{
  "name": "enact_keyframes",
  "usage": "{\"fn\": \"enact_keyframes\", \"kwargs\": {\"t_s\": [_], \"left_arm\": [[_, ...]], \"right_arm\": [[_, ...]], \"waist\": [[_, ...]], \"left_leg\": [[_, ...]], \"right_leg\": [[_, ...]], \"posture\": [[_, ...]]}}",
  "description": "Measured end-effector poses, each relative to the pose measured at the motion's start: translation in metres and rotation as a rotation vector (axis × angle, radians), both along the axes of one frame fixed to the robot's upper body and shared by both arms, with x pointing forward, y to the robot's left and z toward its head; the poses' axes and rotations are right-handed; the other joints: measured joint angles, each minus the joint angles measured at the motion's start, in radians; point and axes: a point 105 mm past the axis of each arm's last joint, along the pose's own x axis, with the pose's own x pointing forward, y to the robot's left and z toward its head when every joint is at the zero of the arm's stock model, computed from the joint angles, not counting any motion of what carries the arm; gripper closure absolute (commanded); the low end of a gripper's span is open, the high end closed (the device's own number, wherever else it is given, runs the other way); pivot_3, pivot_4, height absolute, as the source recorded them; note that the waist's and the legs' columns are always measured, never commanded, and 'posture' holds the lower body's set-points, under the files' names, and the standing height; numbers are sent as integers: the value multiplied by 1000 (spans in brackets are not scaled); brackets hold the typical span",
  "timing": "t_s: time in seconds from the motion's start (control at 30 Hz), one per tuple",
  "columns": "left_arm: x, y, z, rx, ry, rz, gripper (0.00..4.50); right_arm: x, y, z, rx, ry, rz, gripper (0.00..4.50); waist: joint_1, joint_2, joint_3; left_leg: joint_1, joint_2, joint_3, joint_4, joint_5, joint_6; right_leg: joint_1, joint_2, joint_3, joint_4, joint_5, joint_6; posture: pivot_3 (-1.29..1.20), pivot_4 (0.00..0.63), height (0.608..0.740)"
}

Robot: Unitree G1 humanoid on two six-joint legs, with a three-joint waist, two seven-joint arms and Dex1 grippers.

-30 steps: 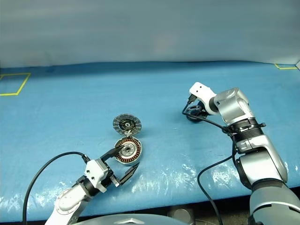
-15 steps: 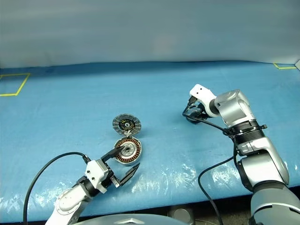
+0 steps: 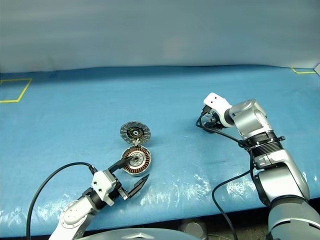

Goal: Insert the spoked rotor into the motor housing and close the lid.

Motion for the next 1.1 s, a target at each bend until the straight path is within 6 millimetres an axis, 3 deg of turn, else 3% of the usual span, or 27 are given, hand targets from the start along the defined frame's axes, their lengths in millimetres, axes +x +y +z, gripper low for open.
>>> {"fn": "enact_keyframes", "kwargs": {"t_s": [0.1,0.23,0.27,0.63,0.73,0.9,1.1], "left_arm": [[0,-1,0,-1,1,-3,0],[0,-2,0,-3,1,-6,0],[0,-2,0,-3,0,-6,0],[0,-1,0,2,-1,-4,0],[2,7,0,24,-8,27,0],[3,23,1,57,-21,82,0],[2,35,3,78,-44,118,0]], "right_arm": [[0,0,0,-2,-2,-2,1759],[0,-1,-1,-4,-3,-1,2829],[0,-2,-1,-6,-7,3,2927],[-2,-3,-2,-33,-43,36,2927],[-10,8,6,-61,-98,112,2927],[-40,42,30,-28,-193,301,2927],[-92,69,24,70,-132,427,2927]], "waist": [[0,0,0],[0,0,0],[0,0,0],[1,0,0],[-1,0,0],[4,1,0],[16,1,0]], "left_leg": [[0,0,0,0,0,0],[0,0,0,0,0,0],[0,0,0,0,0,0],[0,0,0,2,0,0],[-1,0,0,1,0,0],[-2,0,-2,1,0,0],[-4,0,-2,4,-1,1]], "right_leg": [[0,0,0,0,0,0],[0,0,0,0,0,0],[0,0,0,0,0,0],[1,0,0,0,-1,1],[-1,0,0,1,-1,2],[0,0,-1,0,-3,5],[-1,0,-1,0,-4,4]], "posture": [[0,150,740],[0,150,740],[0,150,740],[0,150,740],[0,150,740],[0,150,740],[0,150,740]]}}
